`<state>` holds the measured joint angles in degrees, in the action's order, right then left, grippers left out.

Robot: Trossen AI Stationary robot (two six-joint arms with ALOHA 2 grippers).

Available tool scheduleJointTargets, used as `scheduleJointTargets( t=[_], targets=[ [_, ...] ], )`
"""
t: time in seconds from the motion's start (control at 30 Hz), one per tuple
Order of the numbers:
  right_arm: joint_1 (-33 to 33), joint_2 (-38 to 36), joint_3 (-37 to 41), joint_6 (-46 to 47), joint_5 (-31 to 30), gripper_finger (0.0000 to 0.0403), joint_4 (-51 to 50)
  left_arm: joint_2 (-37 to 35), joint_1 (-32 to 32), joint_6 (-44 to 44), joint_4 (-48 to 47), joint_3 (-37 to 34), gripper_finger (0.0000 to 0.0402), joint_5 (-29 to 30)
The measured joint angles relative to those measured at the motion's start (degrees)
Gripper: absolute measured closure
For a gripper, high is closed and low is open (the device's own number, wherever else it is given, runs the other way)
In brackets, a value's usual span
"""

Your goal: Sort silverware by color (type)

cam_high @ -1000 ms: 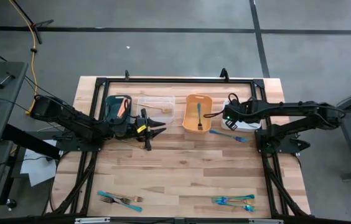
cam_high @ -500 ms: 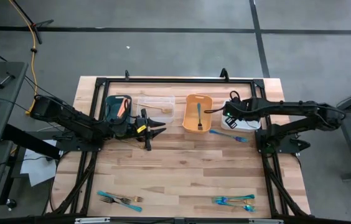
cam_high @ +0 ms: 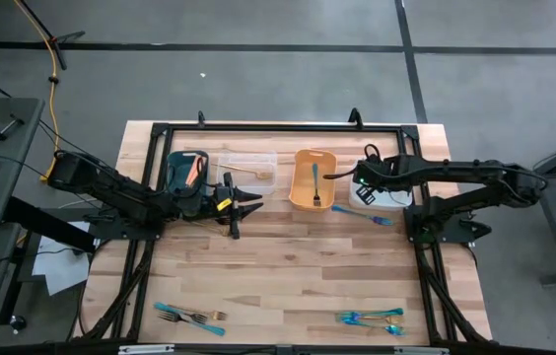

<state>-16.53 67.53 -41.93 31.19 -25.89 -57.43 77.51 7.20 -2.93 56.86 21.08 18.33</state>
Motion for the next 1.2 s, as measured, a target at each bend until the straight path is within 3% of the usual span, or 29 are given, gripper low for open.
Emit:
scheduleJointTargets(
  t=[1.2],
  targets=[
    [0.0,0.0,0.0,0.9,2.1,0.0392,0.0,0.0,0.0,-1.4,0.0,0.0,0.0309,-0.2]
  ],
)
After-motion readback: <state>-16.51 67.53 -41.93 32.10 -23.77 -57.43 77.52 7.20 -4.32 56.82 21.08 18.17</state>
